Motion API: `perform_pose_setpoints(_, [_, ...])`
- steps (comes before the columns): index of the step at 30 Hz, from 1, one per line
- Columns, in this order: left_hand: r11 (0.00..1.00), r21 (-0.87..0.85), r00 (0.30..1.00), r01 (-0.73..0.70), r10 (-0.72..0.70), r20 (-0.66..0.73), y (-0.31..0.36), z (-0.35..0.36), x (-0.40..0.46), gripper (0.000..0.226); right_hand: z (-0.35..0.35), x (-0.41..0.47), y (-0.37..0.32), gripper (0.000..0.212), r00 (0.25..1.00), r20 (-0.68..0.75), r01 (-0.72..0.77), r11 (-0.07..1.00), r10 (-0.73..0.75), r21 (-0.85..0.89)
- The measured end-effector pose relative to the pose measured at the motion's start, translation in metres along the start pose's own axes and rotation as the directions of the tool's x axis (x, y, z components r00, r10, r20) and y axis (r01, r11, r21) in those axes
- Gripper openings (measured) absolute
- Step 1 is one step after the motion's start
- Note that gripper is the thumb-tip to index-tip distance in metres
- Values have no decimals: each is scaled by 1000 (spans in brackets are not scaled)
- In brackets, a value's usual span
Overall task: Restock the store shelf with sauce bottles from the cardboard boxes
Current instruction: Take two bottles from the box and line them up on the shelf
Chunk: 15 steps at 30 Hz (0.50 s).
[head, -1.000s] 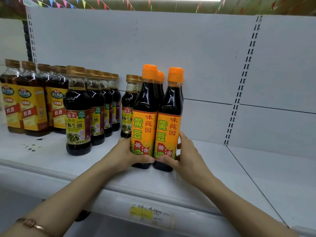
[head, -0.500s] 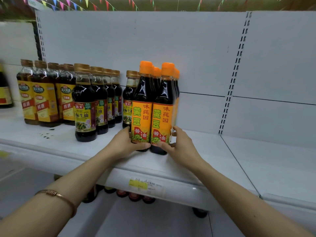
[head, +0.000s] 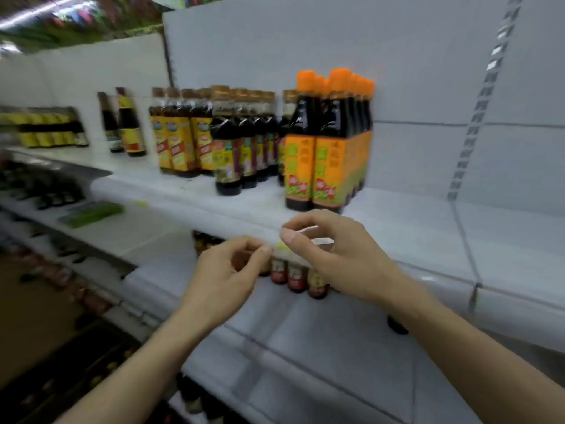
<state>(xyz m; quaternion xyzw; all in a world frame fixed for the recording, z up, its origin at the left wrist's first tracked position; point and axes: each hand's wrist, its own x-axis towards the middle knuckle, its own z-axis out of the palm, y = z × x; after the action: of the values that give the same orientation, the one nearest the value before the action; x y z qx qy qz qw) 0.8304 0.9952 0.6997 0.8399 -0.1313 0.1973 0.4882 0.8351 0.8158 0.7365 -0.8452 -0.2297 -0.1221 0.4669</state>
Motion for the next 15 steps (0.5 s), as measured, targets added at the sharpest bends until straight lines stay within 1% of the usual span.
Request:
perform_pose_setpoints(1, [1000,-11,999,30,-30,-19,-2,-11,-19,16,11,-5,-6,17,999,49,11,999,-13,46])
perform_pose_setpoints(3, [995,29,994,97,-96,-44,-2,-36,-53,20,36,-12,-18,17,988,150,18,995,-33,101])
perform_pose_setpoints(5, [981,96,985,166,-160,-66,-7,-65,-81,23,61,-18,-27,22,967,248,46,997,-61,67])
perform_pose_setpoints(7, [959,147,969,240,-229,-88,-14,-93,-106,24,87,-23,-37,20,939,334,59,997,-75,58])
perform_pose_setpoints(10, [933,175,947,315,-296,-126,-30,-131,-139,18,121,-27,-55,11,893,438,83,995,-102,62])
perform_pose_setpoints(15, [884,183,898,430,-397,-192,-59,-197,-182,16,189,-16,-87,11,818,561,89,991,-129,98])
